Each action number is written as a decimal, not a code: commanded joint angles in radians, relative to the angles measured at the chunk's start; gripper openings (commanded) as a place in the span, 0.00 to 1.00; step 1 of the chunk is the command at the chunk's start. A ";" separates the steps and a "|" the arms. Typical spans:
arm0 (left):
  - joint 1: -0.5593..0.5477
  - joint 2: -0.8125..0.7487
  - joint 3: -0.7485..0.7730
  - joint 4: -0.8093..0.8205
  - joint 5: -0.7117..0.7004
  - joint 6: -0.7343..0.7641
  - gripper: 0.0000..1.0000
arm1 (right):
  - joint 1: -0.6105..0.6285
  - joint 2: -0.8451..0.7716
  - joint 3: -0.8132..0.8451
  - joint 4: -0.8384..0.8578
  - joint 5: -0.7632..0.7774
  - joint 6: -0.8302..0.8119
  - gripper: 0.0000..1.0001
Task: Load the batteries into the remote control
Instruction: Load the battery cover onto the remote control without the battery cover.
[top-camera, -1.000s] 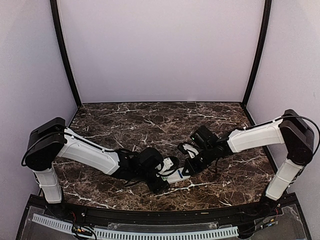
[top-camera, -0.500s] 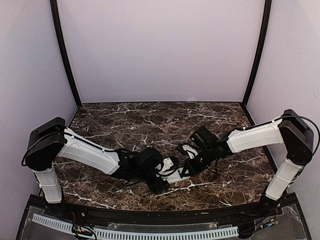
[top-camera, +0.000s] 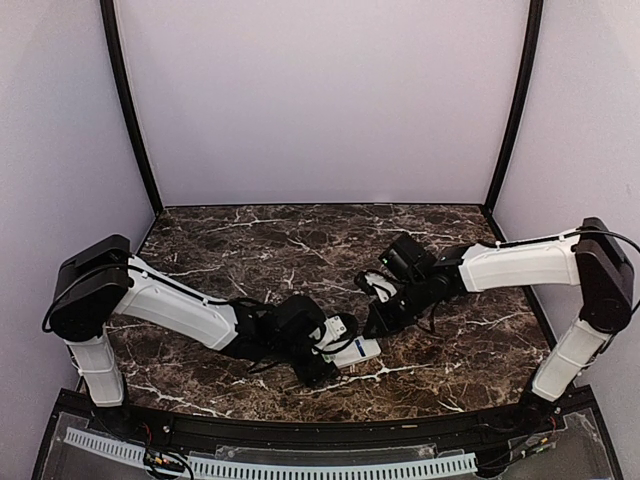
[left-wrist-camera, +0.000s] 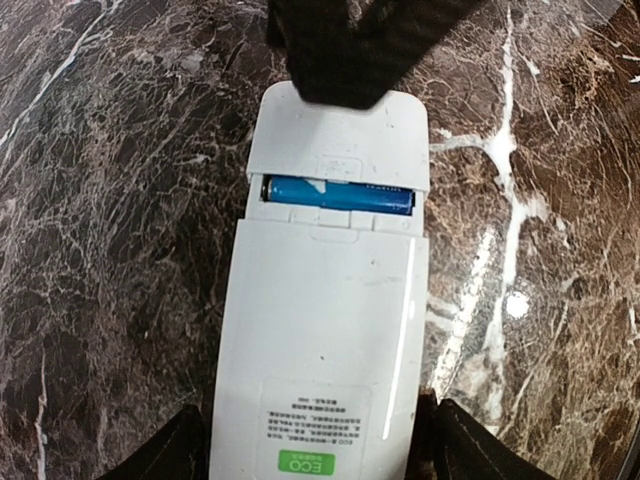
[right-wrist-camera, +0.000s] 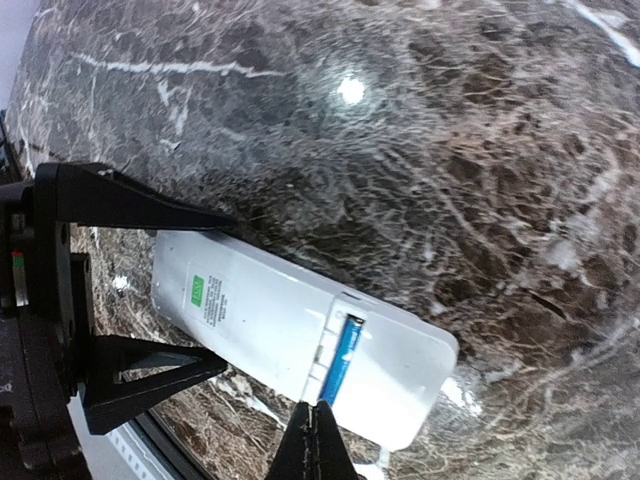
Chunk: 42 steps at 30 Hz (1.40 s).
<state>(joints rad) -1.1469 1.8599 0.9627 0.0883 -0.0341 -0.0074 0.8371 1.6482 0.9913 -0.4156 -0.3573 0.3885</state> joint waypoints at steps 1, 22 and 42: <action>0.001 -0.055 -0.055 -0.098 0.002 0.039 0.78 | -0.036 -0.065 -0.002 -0.071 0.114 0.073 0.00; 0.001 -0.266 -0.226 -0.203 -0.157 -0.145 0.00 | -0.014 0.052 -0.003 -0.158 0.294 0.143 0.00; -0.001 -0.148 -0.183 -0.157 0.030 -0.134 0.00 | 0.078 0.153 0.052 -0.222 0.401 0.162 0.00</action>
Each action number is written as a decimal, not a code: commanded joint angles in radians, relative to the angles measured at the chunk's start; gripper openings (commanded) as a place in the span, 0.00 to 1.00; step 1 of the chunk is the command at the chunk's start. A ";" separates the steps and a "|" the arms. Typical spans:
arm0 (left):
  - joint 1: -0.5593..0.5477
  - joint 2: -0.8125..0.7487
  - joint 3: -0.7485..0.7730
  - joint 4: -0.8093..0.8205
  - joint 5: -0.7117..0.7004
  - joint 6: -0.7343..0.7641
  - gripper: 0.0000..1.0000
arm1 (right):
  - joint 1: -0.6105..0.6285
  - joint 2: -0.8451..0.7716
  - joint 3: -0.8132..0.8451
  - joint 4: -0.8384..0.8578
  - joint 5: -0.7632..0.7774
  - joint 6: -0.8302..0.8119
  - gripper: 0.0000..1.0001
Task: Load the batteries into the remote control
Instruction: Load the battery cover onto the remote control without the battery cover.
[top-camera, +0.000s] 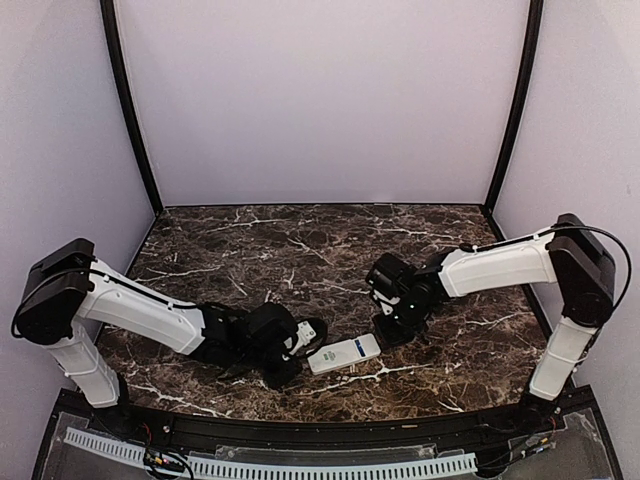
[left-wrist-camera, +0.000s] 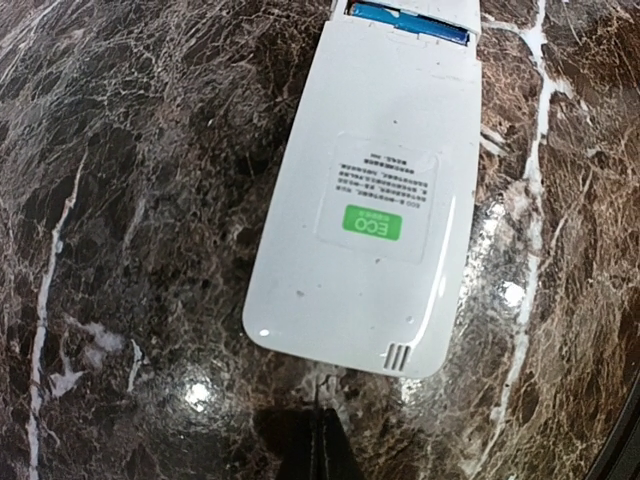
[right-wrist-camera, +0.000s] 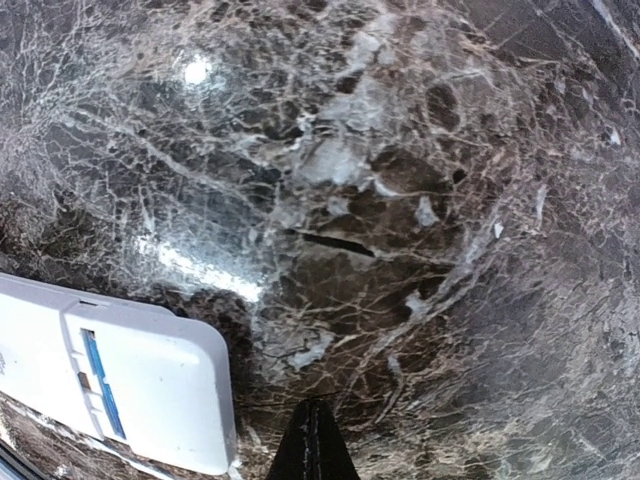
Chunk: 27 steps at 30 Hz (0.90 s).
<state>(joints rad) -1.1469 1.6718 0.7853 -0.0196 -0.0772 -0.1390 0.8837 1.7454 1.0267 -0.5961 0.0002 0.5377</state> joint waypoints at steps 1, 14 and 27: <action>-0.001 0.043 -0.004 -0.045 0.090 -0.003 0.00 | 0.042 0.065 0.024 -0.046 0.044 0.014 0.00; -0.001 0.090 0.025 -0.027 0.142 0.008 0.00 | 0.149 0.146 0.134 -0.074 0.026 0.050 0.00; -0.001 0.078 0.013 -0.029 0.129 0.018 0.00 | 0.124 0.119 0.095 -0.130 0.101 0.042 0.00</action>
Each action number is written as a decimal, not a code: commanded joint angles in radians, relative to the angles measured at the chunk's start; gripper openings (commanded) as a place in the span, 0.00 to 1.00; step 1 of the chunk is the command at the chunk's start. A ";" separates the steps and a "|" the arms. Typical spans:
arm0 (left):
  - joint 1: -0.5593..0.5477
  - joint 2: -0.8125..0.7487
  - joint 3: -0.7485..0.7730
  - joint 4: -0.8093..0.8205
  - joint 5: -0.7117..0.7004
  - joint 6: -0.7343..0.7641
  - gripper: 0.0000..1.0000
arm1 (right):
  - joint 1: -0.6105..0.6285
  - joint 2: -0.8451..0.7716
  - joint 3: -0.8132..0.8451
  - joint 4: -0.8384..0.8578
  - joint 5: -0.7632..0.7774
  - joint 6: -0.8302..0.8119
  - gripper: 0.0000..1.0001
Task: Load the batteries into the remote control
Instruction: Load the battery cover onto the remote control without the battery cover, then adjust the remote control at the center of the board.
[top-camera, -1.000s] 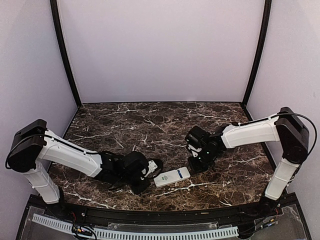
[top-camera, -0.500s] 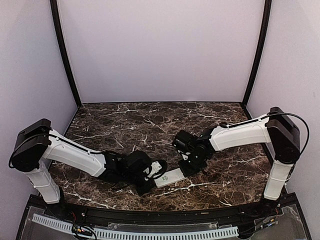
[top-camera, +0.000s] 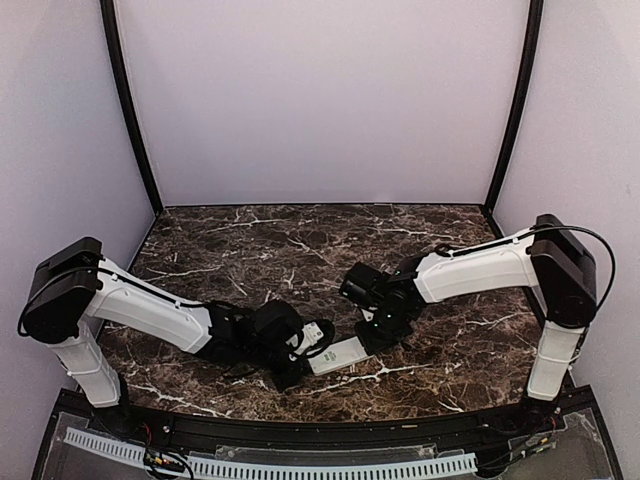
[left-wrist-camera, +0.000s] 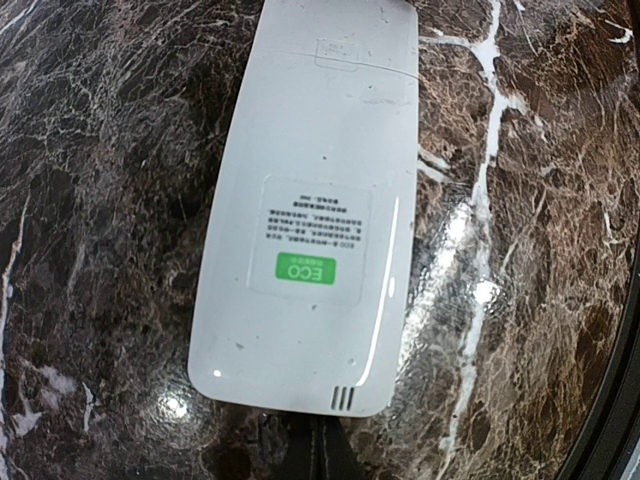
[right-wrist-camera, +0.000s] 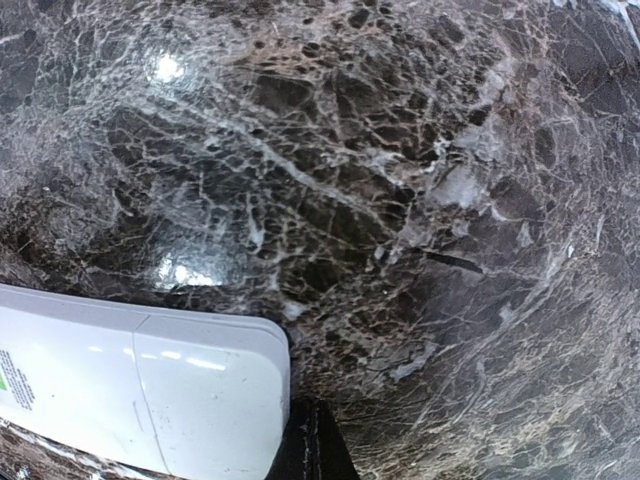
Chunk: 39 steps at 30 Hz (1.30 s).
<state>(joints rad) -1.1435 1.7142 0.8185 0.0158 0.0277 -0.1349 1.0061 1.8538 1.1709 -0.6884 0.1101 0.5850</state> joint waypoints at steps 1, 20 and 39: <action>-0.004 0.034 -0.022 -0.068 0.018 0.017 0.00 | -0.010 -0.003 -0.058 -0.046 0.003 -0.011 0.00; -0.004 0.023 -0.037 -0.075 -0.002 0.030 0.00 | -0.106 -0.179 0.013 -0.079 -0.039 -0.090 0.00; -0.004 0.025 -0.034 -0.079 -0.012 0.041 0.00 | -0.100 -0.084 -0.118 0.154 -0.293 -0.056 0.00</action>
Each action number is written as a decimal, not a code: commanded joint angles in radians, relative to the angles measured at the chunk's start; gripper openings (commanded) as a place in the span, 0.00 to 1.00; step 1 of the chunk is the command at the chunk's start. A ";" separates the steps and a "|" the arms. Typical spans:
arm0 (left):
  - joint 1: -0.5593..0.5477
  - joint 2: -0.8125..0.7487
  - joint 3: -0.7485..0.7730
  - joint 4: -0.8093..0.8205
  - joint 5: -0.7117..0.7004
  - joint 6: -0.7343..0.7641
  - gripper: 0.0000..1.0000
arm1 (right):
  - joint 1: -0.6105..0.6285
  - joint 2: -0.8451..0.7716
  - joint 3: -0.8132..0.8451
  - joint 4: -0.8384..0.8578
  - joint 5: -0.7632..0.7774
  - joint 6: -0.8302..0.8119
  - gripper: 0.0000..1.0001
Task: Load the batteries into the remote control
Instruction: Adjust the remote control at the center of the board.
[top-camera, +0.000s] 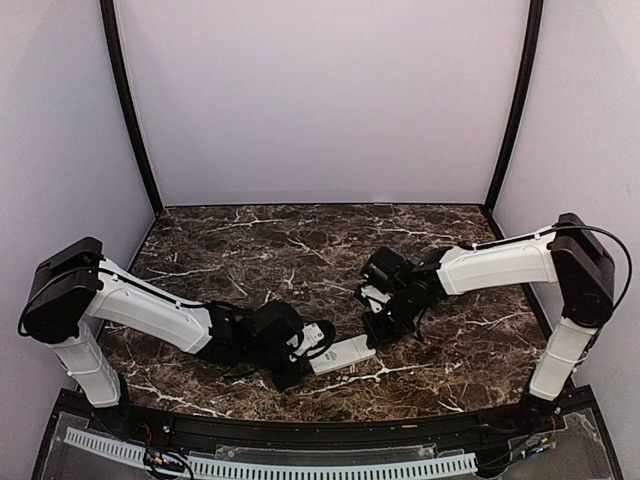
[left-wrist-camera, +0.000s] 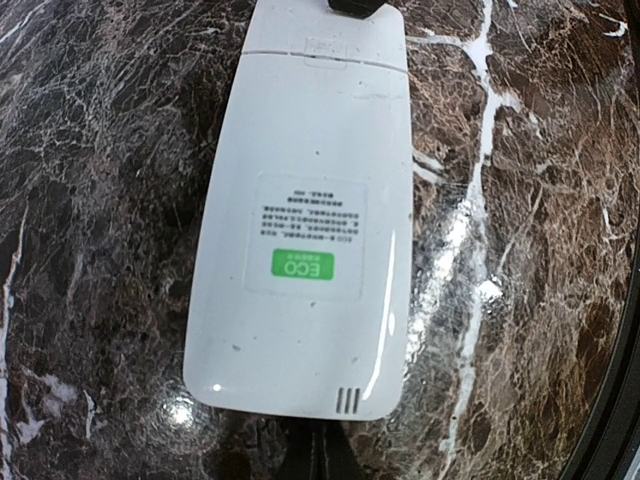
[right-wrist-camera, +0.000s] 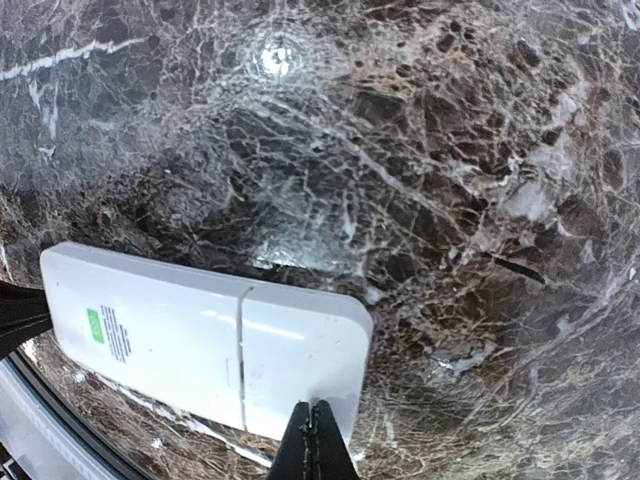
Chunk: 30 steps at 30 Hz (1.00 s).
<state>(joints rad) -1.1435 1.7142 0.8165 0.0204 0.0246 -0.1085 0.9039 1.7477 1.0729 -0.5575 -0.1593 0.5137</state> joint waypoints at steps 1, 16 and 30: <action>-0.004 0.025 -0.031 -0.083 -0.009 0.016 0.00 | 0.003 0.022 -0.016 0.016 -0.023 0.011 0.00; -0.004 0.035 -0.030 -0.075 -0.009 0.019 0.00 | -0.033 0.003 0.049 -0.155 0.197 0.018 0.00; -0.004 0.039 -0.025 -0.066 -0.010 0.028 0.00 | 0.115 0.183 0.131 -0.164 0.208 0.035 0.00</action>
<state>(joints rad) -1.1435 1.7161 0.8162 0.0280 0.0208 -0.0937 0.9421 1.8530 1.1770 -0.7128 0.0711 0.5236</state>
